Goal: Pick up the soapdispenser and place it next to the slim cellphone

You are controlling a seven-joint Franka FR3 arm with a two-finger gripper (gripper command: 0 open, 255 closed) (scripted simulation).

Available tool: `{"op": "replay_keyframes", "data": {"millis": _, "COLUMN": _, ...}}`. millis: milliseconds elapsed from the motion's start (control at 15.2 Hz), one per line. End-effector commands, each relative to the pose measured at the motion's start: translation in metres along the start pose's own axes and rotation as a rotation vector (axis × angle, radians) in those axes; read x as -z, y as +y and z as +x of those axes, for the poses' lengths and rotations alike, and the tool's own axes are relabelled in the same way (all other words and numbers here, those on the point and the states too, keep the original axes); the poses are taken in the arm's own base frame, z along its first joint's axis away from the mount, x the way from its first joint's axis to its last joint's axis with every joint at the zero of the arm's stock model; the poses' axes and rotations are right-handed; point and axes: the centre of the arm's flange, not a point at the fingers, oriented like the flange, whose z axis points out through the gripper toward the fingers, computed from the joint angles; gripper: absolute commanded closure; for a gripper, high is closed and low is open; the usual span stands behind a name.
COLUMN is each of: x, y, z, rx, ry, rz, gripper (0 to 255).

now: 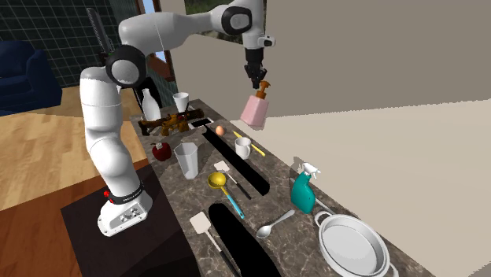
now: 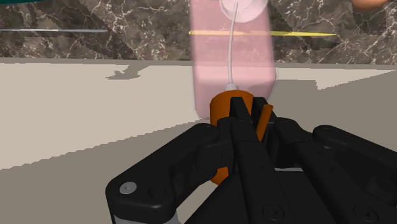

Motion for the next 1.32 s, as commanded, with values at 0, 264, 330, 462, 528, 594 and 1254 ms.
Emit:
{"op": "replay_keyframes", "data": {"millis": 0, "x": -0.011, "y": -0.024, "z": 0.002, "rx": -0.001, "ry": 0.001, "rz": 0.0, "gripper": 255}}
{"op": "replay_keyframes", "data": {"millis": 264, "x": -0.03, "y": -0.073, "z": 0.01, "rx": -0.001, "ry": 0.001, "rz": 0.0, "gripper": 255}}
{"op": "replay_keyframes", "data": {"millis": 330, "x": -0.034, "y": -0.085, "z": 0.012, "rx": -0.001, "ry": 0.001, "rz": 0.0, "gripper": 255}}
{"op": "replay_keyframes", "data": {"millis": 462, "x": -0.044, "y": -0.109, "z": 0.015, "rx": -0.001, "ry": 0.001, "rz": 0.0, "gripper": 255}}
{"op": "replay_keyframes", "data": {"millis": 528, "x": -0.049, "y": -0.121, "z": 0.017, "rx": -0.001, "ry": 0.001, "rz": 0.0, "gripper": 255}}
{"op": "replay_keyframes", "data": {"millis": 594, "x": -0.054, "y": -0.133, "z": 0.019, "rx": -0.001, "ry": 0.001, "rz": 0.0, "gripper": 255}}
{"op": "replay_keyframes", "data": {"millis": 1254, "x": -0.101, "y": -0.255, "z": 0.038, "rx": -0.001, "ry": 0.001, "rz": 0.0, "gripper": 255}}
